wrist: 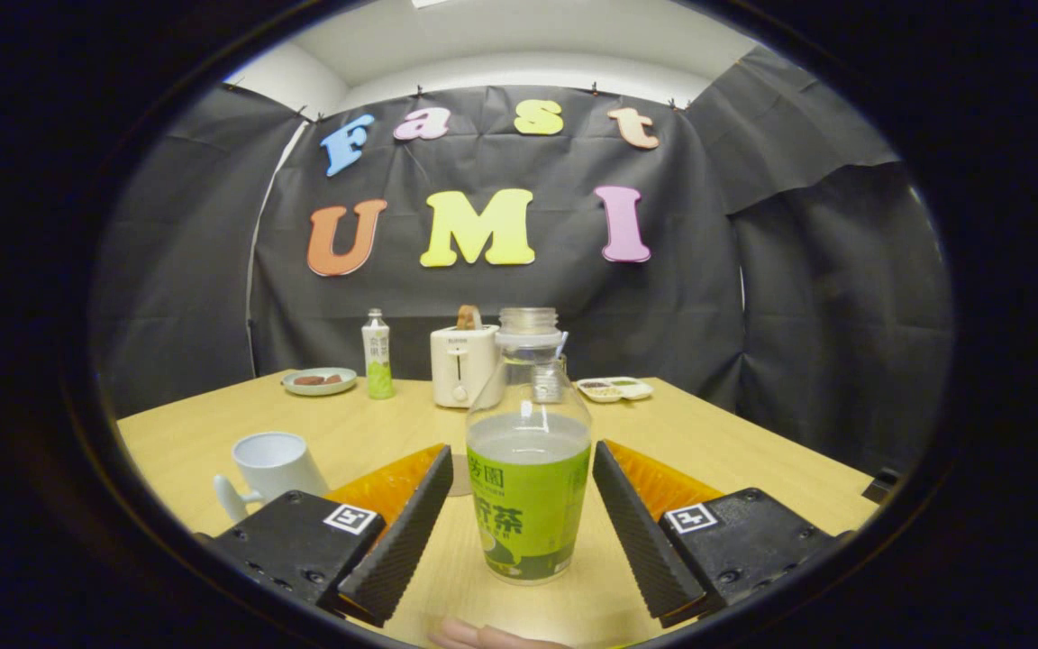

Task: Take the bottle from table, then pour the juice into the cup, finally place the bottle on the coaster

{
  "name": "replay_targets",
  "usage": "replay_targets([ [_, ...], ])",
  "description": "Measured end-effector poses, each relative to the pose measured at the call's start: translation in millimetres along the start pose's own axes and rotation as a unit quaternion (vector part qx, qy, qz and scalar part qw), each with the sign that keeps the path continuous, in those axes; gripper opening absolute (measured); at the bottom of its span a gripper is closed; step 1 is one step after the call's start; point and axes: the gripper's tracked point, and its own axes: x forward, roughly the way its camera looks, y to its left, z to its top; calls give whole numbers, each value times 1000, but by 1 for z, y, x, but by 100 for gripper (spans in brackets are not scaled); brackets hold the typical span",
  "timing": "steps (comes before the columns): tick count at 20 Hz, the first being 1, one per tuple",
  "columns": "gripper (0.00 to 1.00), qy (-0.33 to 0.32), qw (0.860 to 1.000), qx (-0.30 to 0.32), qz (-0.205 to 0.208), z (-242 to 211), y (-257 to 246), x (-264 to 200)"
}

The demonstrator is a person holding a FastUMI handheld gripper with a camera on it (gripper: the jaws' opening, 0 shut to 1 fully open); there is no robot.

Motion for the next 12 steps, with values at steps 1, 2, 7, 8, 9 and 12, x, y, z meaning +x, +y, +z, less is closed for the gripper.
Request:
replay_targets([
  [1, 100, 2, 1000, -6, -5, 0, -1, 7],
  [2, 100, 12, 1000, -7, -15, -4, -6, 9],
  [7, 78, -2, 1000, 24, -9, 11, -8, -3],
  [8, 78, -6, 1000, 14, -14, 16, -10, -7],
  [9, 77, -8, 1000, -1, -21, 21, -14, -11],
  [12, 78, -7, 999, -31, -45, 36, -25, -24],
])
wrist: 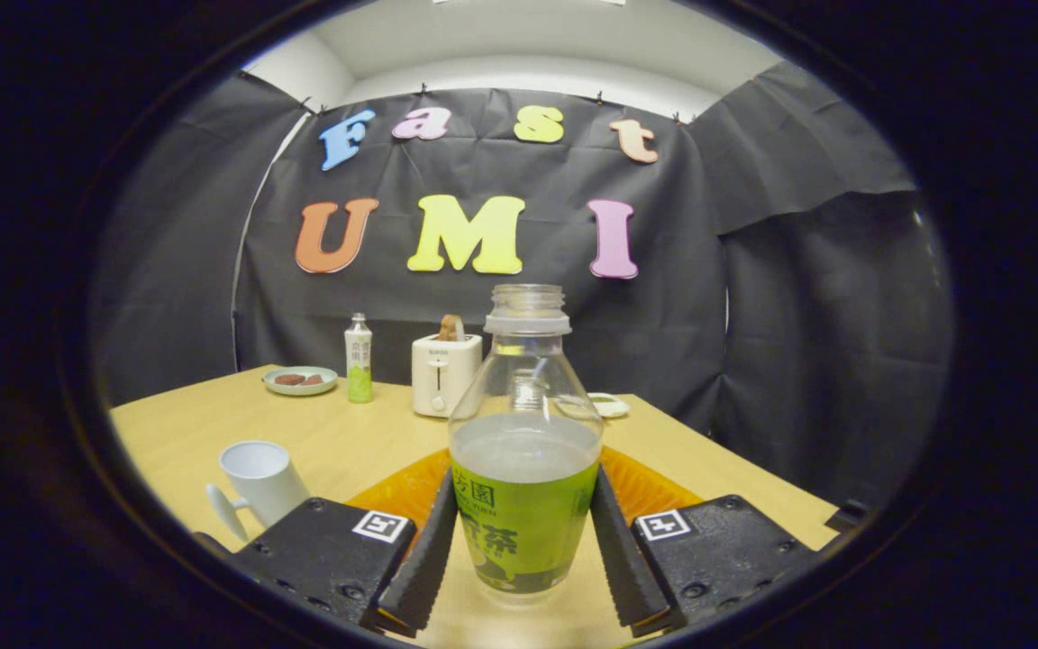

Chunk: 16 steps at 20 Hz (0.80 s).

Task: Take the bottle from table, then pour the juice into the cup, finally place the bottle on the coaster

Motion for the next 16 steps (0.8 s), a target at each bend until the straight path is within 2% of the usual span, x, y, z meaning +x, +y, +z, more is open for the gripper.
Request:
replay_targets([
  [5, 78, 9, 999, -38, -12, 32, -10, -15],
  [8, 78, 11, 994, -103, -42, 54, -21, -20],
  [11, 78, -2, 979, -193, -69, 81, -22, -23],
  [16, 78, 6, 947, -311, -81, 95, -4, -23],
])
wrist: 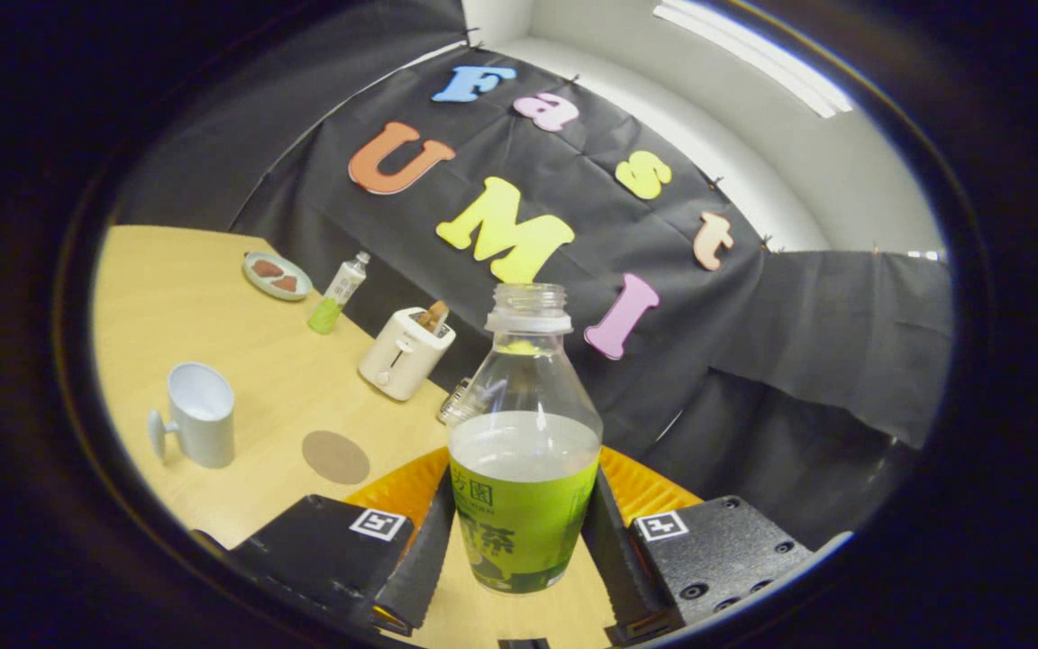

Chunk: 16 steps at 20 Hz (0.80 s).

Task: Take the bottle from table, then pour the juice into the cup, finally place the bottle on the coaster

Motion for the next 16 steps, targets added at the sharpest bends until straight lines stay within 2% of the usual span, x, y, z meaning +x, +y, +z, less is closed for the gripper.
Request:
replay_targets([
  [2, 78, 8, 999, -36, -24, 1, -2, 0],
  [6, 78, 6, 993, -108, -38, 4, 19, 2],
  [11, 78, 8, 980, -192, -44, 4, 51, 15],
  [16, 78, -9, 961, -268, -62, 8, 69, 13],
])
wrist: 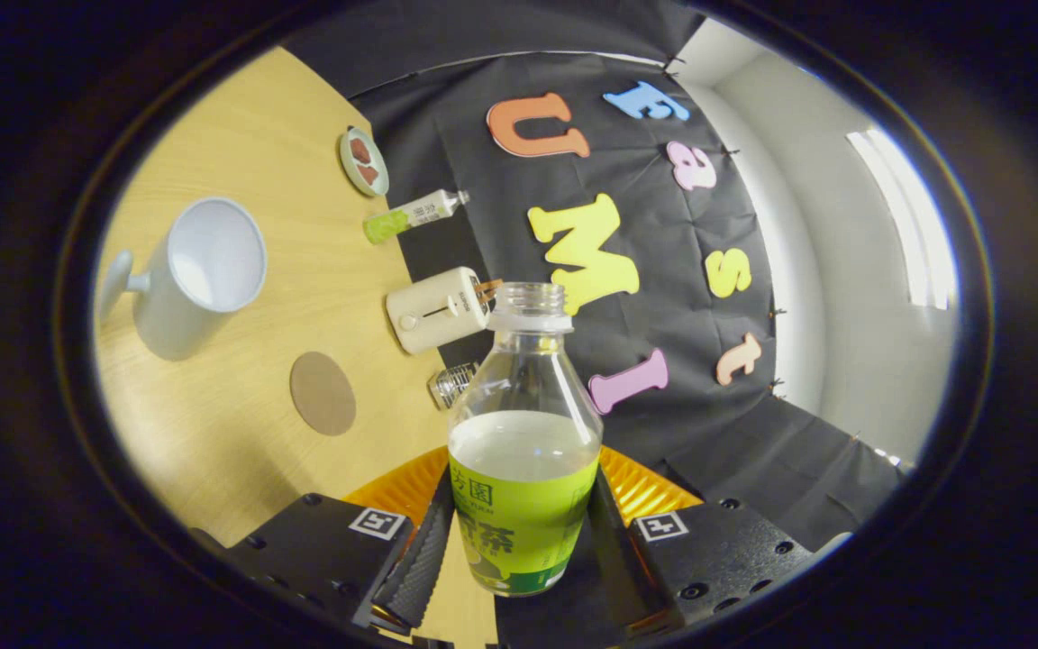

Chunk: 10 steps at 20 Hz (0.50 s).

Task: Take the bottle from table, then pour the juice into the cup, finally place the bottle on the coaster

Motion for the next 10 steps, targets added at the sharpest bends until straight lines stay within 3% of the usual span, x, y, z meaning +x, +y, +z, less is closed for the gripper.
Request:
replay_targets([
  [10, 78, -33, 989, -141, -42, 16, 2, -9],
])
